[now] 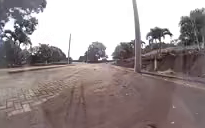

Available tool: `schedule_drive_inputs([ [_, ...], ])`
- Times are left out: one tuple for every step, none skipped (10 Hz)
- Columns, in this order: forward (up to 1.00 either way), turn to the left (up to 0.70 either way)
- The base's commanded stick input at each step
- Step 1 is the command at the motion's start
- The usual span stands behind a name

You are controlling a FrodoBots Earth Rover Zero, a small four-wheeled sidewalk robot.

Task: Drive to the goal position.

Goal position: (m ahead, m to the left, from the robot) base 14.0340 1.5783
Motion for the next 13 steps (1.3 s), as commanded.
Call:
schedule_drive_inputs([
  [0.7,0.0],
  [0.7,0.0],
  [0.7,0.0],
  [0.7,0.0],
  [0.7,0.0],
  [0.7,0.0],
  [0.7,0.0],
  [0.7,0.0],
  [0.7,0.0],
  [0.7,0.0],
  [0.7,0.0],
  [0.7,0.0],
  [0.7,0.0],
])
